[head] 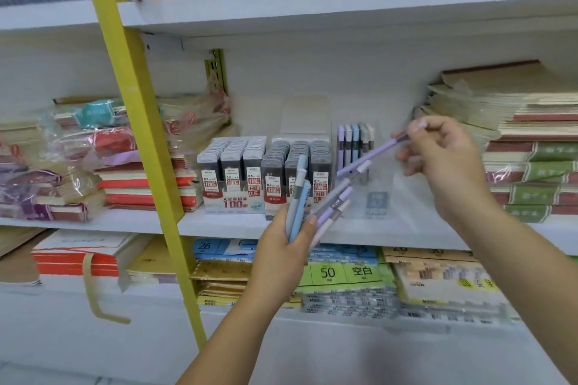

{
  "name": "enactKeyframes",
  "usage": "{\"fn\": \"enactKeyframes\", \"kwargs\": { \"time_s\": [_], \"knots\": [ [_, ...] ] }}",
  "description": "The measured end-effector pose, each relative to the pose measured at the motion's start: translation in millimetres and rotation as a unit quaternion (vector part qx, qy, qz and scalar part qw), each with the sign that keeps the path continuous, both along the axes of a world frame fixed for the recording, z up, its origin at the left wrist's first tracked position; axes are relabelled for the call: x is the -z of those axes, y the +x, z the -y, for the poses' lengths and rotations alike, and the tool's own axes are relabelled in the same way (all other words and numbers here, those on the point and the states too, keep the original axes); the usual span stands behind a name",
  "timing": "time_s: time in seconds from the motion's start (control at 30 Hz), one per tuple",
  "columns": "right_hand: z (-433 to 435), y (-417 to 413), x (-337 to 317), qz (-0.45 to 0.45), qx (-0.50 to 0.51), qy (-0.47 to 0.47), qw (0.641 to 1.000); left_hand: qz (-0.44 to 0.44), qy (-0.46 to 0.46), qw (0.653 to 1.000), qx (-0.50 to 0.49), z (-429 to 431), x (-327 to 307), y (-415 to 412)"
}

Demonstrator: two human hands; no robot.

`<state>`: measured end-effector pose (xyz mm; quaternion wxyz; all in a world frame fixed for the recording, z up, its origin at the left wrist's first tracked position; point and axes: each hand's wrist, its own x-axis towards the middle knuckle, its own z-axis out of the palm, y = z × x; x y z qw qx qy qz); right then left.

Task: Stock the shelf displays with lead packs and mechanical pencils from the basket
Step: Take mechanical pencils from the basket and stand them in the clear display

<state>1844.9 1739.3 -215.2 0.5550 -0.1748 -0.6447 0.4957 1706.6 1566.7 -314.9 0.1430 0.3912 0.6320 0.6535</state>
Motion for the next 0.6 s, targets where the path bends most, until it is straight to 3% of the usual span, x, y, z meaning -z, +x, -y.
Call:
{"fn": "enactKeyframes", "kwargs": {
  "time_s": [0.13,0.33,0.6],
  "knots": [
    [-21,-13,-32,0.023,0.009,0.119,0.993,-0.021,0.029,0.998,-0.056,-6,-20,-18],
    [-32,-56,-28,0.245,0.019,0.236,0.94,-0.001,0.071,0.994,-0.086,-9,-31,-39],
    [-35,-68,-22,0.275,0.028,0.283,0.919,0.014,0.091,0.993,-0.08,-11,-31,-41]
  ]
}}
